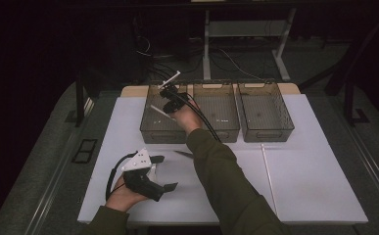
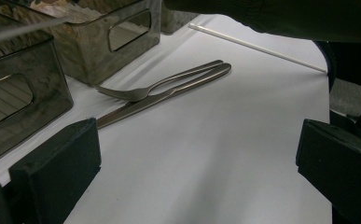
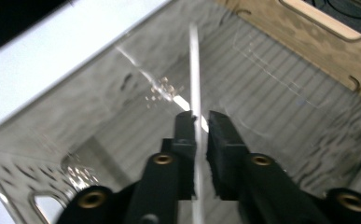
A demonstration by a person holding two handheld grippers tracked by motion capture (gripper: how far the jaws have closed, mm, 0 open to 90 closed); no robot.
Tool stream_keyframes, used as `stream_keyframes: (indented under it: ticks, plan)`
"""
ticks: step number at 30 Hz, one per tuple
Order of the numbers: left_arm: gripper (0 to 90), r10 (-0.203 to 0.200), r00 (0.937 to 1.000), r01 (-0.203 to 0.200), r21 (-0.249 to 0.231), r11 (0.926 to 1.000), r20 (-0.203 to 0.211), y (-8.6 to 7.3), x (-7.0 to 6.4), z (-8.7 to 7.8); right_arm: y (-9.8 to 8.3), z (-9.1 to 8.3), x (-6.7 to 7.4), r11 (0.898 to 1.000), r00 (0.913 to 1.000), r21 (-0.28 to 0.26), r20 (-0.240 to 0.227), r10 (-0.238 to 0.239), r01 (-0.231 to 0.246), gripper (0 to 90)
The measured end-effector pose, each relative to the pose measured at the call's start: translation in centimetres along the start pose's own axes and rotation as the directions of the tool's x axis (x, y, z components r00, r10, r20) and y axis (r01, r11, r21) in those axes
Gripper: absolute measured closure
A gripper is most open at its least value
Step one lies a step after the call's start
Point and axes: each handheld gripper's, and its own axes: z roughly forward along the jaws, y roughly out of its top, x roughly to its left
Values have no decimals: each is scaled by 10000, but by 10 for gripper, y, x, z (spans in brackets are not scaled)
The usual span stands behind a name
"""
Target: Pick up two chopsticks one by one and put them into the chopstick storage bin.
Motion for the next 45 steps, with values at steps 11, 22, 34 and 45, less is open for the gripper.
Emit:
stream_keyframes:
  ticks: [11,22,34,45]
  plan:
    - [0,13,10000,-13,29,10000,-15,0,0,0,-6,-23,-7,9964,9965,-846,-819,-149,80,584]
    - [0,108,9999,-107,144,9998,-53,-1,1,0,-34,-72,-27,9848,9907,-1734,-1316,-343,111,418]
    - [0,94,9999,-90,288,9995,-121,-2,0,1,-86,-118,-51,9731,9895,-2300,-1376,-435,108,376]
    - [0,16,9997,-7,362,9993,-242,-4,1,1,-145,-154,-63,9703,9894,-2416,-1366,-487,144,398]
